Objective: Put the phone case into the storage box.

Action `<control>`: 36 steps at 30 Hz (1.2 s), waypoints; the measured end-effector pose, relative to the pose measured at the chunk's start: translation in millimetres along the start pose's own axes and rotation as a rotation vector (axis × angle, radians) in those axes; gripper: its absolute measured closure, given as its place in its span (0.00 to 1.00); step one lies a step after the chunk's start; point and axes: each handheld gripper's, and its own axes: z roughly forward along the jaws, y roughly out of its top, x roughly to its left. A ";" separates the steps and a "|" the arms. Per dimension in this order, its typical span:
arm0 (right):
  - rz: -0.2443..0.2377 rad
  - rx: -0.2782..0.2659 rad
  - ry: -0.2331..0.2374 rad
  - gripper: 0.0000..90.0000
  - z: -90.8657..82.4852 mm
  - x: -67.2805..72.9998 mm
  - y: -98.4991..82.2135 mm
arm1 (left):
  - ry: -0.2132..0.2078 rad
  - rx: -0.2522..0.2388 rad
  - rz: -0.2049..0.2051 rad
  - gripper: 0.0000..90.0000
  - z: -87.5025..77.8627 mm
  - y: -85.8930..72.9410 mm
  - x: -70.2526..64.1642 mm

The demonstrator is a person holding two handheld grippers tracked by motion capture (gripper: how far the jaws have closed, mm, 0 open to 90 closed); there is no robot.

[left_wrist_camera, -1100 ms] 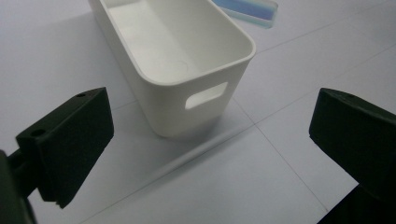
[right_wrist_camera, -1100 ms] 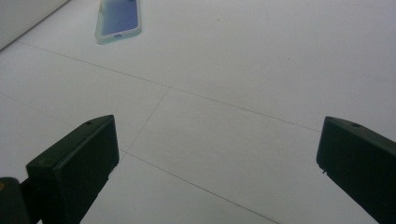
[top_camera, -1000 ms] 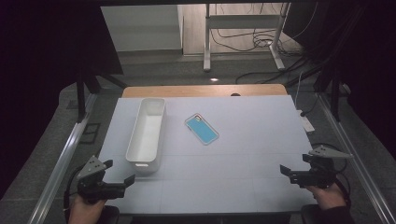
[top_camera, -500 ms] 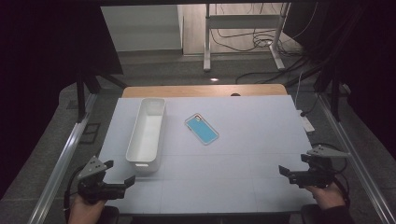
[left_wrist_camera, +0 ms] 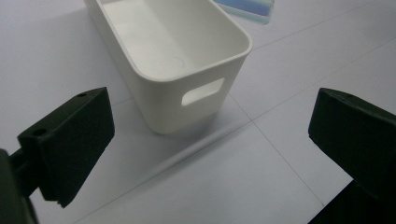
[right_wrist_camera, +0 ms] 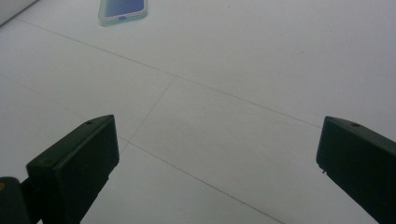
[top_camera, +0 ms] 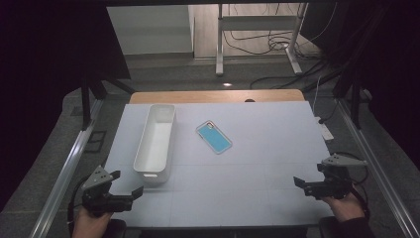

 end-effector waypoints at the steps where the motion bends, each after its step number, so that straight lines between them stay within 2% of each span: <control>1: 0.001 -0.009 0.001 0.00 0.6 0.2 0.3 | -0.001 0.000 -0.001 0.01 0.0 -0.1 0.2; 4: -0.002 -0.013 0.018 0.00 4.0 1.2 2.0 | -0.002 0.000 -0.004 0.01 -0.2 -0.2 0.6; 14: -0.029 -0.014 0.036 0.00 9.9 4.2 7.8 | -0.004 0.001 -0.012 0.01 0.1 -0.4 1.3; 20: -0.030 -0.018 0.050 0.00 13.4 5.0 12.8 | -0.005 0.003 -0.013 0.01 0.2 -0.4 1.6; 36: -0.048 -0.002 0.061 0.00 27.3 6.5 26.1 | -0.002 0.007 -0.003 0.02 0.1 -0.8 -0.1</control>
